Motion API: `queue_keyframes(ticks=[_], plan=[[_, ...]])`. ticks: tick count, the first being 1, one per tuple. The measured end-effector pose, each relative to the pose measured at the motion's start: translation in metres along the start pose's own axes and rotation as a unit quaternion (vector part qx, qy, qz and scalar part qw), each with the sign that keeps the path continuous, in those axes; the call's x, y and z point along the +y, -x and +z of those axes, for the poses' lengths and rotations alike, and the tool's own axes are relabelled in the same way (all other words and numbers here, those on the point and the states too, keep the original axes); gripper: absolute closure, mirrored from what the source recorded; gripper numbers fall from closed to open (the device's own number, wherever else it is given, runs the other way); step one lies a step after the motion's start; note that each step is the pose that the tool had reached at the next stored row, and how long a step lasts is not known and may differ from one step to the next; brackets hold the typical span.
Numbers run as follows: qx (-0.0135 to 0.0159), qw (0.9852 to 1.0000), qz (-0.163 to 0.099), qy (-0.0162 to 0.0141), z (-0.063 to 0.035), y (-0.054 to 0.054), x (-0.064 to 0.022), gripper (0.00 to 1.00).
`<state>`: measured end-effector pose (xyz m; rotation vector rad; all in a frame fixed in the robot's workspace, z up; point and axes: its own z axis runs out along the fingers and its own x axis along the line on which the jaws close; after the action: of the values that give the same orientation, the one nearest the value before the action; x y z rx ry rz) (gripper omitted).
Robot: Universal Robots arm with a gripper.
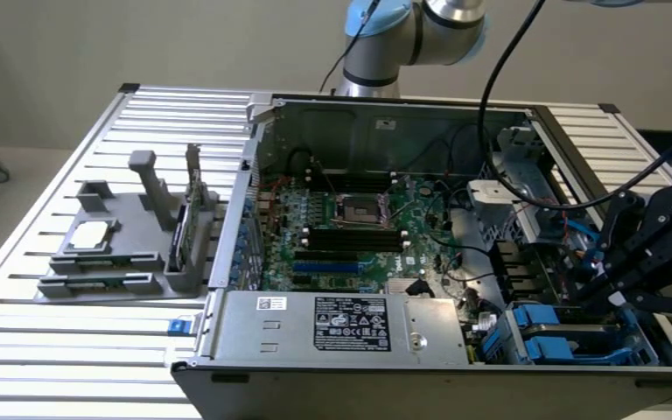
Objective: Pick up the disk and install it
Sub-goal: 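Insert the first disk wire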
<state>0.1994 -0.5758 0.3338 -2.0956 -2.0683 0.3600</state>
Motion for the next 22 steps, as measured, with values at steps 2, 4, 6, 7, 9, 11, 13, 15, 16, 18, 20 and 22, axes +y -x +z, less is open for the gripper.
queue_keyframes(ticks=[2, 4, 6, 7, 9, 11, 13, 15, 16, 18, 20, 22], plan=[[0.0, 1.0, 0.0, -0.0002, 0.0, 0.0, 0.0, 0.84], [0.0, 1.0, 0.0, -0.0007, 0.0, 0.0, 0.0, 0.84], [-0.0001, 1.0, 0.0, -0.0015, 0.0, 0.0, 0.0, 0.84], [0.0, 1.0, 0.0, -0.002, 0.0, 0.0001, 0.0, 0.84], [-0.0001, 1.0, 0.0, -0.0032, 0.0, 0.0, 0.0, 0.84], [-0.0001, 1.0, 0.0, -0.0043, 0.0, 0.0001, 0.0, 0.84], [-0.0002, 1.0, 0.0, -0.0055, 0.0, 0.0001, 0.0, 0.84], [-0.0001, 1.0, 0.0, -0.0067, 0.0, 0.0001, 0.0, 0.84], [-0.0002, 1.0, 0.0, -0.0074, 0.0, 0.0001, 0.0, 0.84], [-0.0002, 1.0, 0.0, -0.0088, 0.0, 0.0001, 0.0, 0.84], [-0.0002, 1.0, 0.0, -0.0098, -0.0001, 0.0, 0.0003, 0.84], [-0.0002, 0.9999, 0.0, -0.0105, -0.0003, 0.0001, 0.0007, 0.84]])
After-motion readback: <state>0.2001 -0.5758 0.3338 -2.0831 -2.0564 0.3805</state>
